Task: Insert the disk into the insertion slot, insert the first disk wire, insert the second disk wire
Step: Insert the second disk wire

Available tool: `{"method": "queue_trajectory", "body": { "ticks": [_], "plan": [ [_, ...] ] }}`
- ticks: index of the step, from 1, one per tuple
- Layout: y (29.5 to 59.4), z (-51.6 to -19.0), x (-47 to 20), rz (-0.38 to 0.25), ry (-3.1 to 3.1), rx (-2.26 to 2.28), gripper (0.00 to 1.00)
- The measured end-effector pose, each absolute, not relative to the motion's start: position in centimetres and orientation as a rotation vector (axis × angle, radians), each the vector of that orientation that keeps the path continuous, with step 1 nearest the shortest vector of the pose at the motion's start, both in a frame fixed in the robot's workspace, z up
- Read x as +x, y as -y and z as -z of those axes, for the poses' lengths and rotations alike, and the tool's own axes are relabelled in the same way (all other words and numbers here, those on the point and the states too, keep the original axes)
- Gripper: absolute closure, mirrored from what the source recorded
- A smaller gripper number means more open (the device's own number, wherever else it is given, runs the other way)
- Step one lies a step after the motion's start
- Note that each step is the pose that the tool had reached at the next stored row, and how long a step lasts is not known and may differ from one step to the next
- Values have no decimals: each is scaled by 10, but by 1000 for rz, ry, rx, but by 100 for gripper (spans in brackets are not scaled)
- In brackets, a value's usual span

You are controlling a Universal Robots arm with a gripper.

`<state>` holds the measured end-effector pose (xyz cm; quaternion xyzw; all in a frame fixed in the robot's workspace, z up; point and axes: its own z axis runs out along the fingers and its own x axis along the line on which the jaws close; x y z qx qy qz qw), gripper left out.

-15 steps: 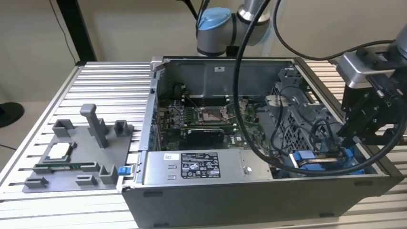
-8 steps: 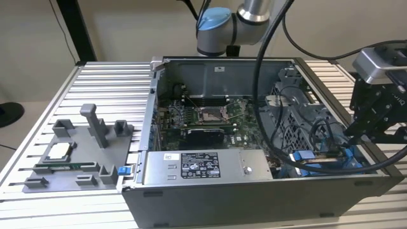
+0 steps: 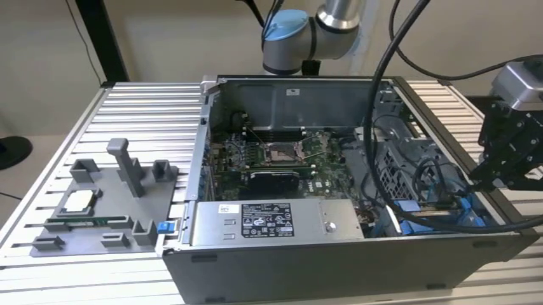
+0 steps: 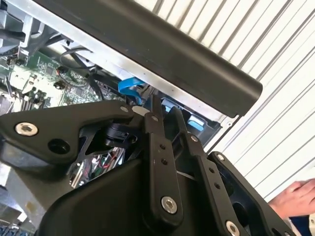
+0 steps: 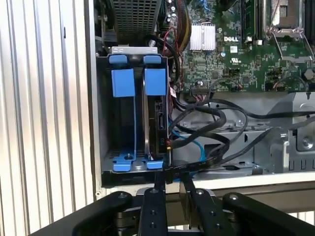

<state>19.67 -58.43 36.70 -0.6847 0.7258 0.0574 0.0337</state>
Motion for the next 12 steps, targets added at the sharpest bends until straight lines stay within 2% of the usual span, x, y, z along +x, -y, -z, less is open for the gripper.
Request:
{"method": "queue_trajectory", "body": {
  "ticks": [12],
  "plan": [
    [588,-362,198,-199,-2233,-2118,0]
  ]
}}
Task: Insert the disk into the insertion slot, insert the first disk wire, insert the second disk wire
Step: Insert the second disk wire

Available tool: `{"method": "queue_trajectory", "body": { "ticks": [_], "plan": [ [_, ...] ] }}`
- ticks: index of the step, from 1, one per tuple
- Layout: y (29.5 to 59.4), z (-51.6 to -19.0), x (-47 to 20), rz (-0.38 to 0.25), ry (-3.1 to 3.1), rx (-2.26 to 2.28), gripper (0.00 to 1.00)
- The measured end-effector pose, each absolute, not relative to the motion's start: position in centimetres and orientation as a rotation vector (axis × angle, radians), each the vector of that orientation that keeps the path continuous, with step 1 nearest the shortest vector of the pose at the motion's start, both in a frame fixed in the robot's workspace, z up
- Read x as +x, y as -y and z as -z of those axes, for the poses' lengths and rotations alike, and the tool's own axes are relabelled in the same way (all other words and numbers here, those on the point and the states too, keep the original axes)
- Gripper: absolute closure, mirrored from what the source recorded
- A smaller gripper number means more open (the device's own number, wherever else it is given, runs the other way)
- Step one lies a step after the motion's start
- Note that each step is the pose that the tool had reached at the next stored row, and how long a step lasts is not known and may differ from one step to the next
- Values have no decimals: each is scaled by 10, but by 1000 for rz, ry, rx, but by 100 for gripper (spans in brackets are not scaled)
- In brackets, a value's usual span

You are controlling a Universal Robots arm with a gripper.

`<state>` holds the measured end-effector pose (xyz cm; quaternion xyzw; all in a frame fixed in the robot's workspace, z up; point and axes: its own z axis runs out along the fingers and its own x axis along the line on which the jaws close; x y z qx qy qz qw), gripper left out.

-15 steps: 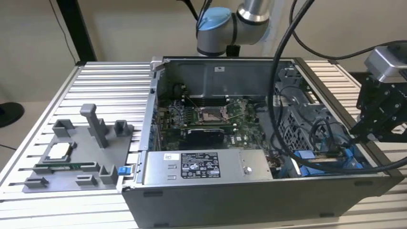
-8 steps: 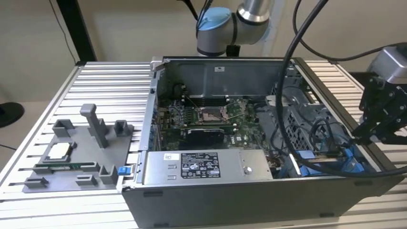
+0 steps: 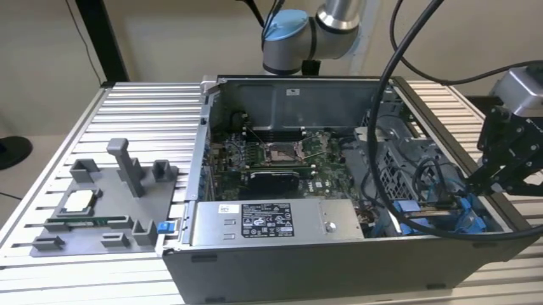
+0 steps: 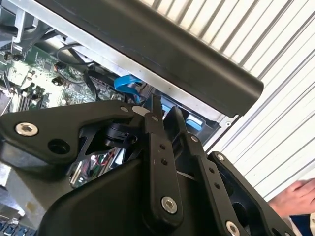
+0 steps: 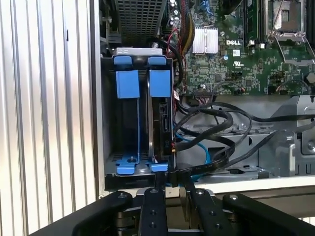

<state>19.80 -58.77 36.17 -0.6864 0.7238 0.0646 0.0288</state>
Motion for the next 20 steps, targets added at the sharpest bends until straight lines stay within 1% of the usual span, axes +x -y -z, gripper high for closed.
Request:
{"method": "queue_trajectory", "body": {
  "ticks": [8,9,20],
  "plan": [
    [588,-361,198,-210,-2229,-2111,0],
    [588,-361,198,-211,-2229,-2110,100],
    [588,-360,198,-217,-2226,-2106,100]
  ]
}}
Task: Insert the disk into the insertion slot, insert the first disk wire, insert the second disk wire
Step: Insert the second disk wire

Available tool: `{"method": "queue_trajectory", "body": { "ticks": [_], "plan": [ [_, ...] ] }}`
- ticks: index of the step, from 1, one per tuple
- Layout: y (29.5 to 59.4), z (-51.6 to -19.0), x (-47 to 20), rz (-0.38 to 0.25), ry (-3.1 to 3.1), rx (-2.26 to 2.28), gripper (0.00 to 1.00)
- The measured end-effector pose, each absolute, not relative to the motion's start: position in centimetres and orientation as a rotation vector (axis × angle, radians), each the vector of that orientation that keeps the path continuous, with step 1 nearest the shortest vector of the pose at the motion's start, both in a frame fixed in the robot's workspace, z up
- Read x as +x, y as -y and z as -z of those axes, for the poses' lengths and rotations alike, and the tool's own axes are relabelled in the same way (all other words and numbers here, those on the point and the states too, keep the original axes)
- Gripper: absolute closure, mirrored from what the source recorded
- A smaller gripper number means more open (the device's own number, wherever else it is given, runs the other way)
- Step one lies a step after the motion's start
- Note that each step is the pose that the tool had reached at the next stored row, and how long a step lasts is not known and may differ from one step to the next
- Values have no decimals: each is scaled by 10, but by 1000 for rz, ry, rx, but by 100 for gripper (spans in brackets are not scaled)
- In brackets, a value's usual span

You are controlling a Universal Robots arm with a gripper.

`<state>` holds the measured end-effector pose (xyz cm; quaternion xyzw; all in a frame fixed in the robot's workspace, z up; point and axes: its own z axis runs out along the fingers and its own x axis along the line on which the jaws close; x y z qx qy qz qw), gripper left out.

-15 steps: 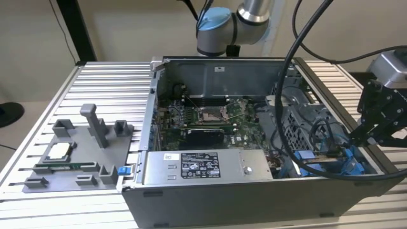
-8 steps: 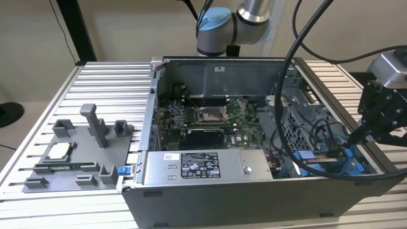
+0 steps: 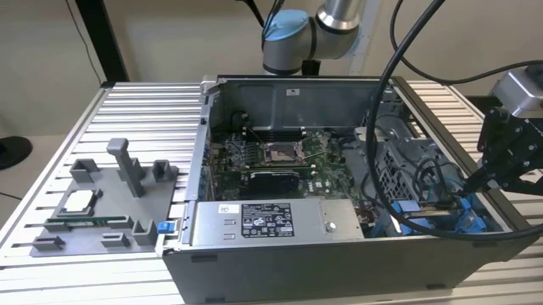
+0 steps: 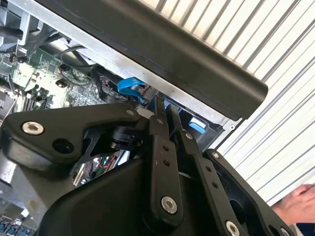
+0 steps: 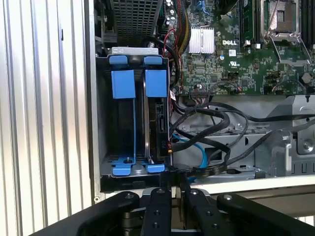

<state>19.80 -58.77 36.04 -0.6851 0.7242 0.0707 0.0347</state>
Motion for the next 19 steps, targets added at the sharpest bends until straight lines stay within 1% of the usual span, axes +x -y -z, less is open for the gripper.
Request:
{"method": "queue_trajectory", "body": {
  "ticks": [1,9,19],
  "plan": [
    [588,-360,198,-218,-2226,-2106,0],
    [589,-360,198,-247,-2216,-2085,0],
    [594,-358,198,-246,-2229,-2068,0]
  ]
}}
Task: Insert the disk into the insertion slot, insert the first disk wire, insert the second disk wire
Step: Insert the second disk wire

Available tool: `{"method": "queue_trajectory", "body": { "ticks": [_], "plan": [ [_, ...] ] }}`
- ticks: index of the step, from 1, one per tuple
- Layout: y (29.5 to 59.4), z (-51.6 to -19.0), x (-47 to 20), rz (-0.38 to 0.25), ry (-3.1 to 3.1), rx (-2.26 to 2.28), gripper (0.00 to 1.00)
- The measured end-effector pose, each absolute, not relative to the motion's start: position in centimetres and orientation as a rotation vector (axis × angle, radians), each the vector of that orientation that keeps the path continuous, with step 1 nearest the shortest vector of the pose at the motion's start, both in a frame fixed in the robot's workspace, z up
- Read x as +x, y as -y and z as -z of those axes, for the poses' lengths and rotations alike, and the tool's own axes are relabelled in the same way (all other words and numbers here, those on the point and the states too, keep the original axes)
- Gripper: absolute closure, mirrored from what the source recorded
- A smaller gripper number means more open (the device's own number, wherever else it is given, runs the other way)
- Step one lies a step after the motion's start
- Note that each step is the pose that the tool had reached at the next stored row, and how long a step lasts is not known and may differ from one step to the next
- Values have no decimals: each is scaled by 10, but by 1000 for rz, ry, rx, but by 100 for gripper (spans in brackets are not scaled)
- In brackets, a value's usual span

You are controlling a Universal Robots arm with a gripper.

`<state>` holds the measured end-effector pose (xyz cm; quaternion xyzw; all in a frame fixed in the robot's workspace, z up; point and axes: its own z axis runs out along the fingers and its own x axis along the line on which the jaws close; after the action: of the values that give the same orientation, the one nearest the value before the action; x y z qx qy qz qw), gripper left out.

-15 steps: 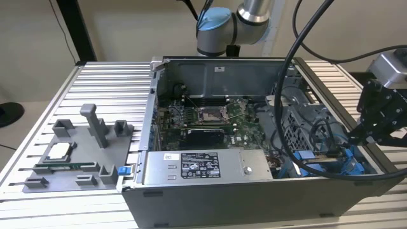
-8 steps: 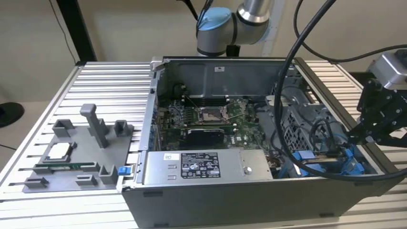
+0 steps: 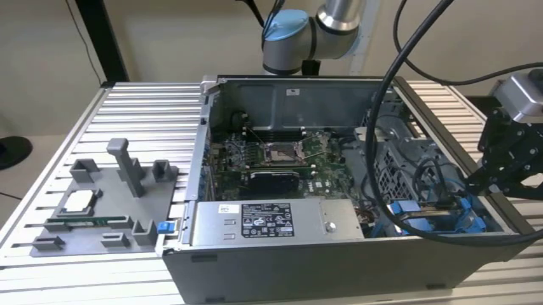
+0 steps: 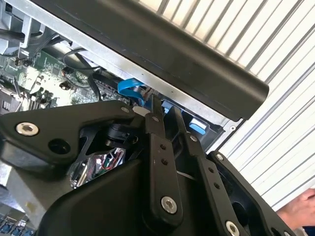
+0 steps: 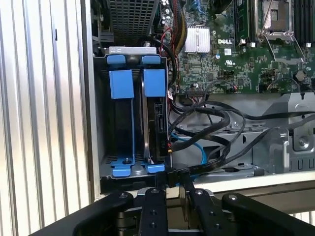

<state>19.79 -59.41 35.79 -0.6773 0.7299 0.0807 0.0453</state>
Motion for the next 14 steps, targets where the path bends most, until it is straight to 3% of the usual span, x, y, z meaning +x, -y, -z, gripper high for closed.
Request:
{"method": "queue_trajectory", "body": {
  "ticks": [1,2,14],
  "plan": [
    [594,-357,198,-247,-2231,-2066,0],
    [595,-357,198,-246,-2233,-2064,100],
    [598,-358,195,-246,-2240,-2055,100]
  ]
}}
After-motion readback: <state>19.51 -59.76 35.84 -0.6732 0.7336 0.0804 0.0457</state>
